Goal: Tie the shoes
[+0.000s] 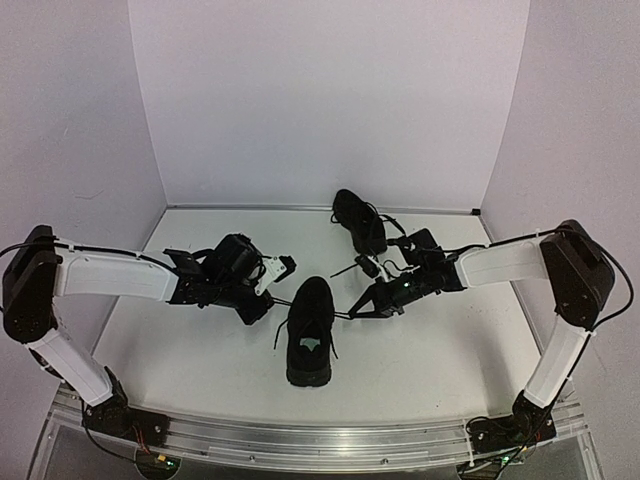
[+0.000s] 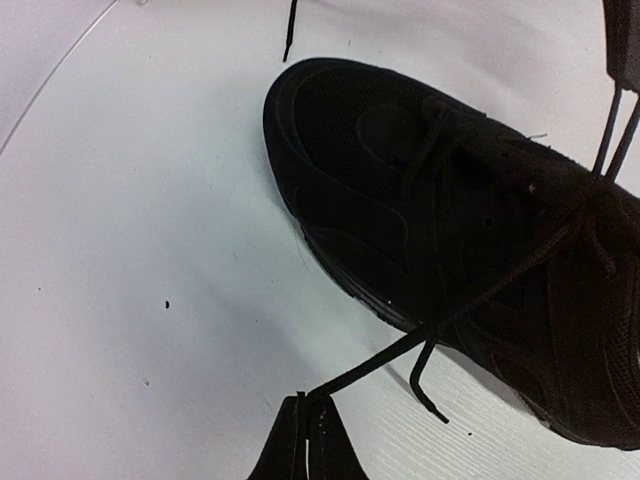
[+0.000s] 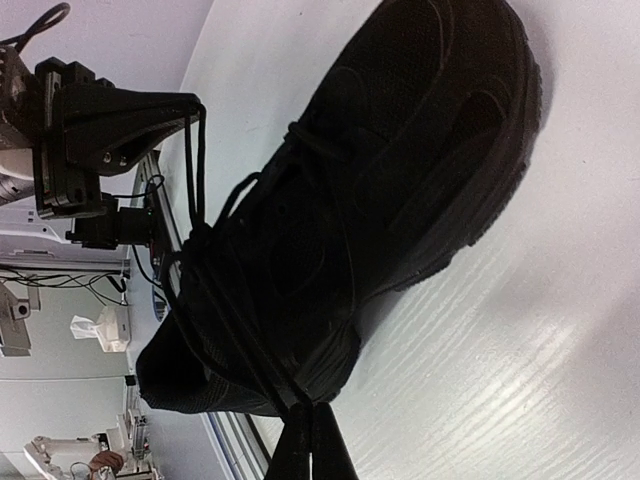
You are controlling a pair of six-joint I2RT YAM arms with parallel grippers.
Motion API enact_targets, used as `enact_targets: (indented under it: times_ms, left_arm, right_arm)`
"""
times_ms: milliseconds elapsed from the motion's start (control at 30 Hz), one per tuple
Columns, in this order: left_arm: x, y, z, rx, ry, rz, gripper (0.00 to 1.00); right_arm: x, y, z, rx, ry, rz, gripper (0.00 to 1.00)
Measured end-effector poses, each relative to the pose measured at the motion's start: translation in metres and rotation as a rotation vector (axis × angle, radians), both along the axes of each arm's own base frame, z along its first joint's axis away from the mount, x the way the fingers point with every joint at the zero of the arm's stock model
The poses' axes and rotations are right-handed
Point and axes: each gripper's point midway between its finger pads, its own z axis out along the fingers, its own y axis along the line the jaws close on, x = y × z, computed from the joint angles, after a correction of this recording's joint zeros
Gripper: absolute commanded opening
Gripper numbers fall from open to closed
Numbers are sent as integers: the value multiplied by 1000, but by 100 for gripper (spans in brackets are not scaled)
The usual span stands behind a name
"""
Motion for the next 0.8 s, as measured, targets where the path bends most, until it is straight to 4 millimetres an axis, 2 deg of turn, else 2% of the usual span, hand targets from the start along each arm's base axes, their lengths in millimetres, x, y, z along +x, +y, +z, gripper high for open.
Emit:
enact_targets:
  times_ms: [300,800]
  left_arm:
    - [0,1,-17,14,76,63,0]
    - [7,3,-16,-65,144,153,0]
  right_arm:
    - [3,-12,-4,-29,-33,-19,0]
    - [7,-19,-11,-47,-48,-30,0]
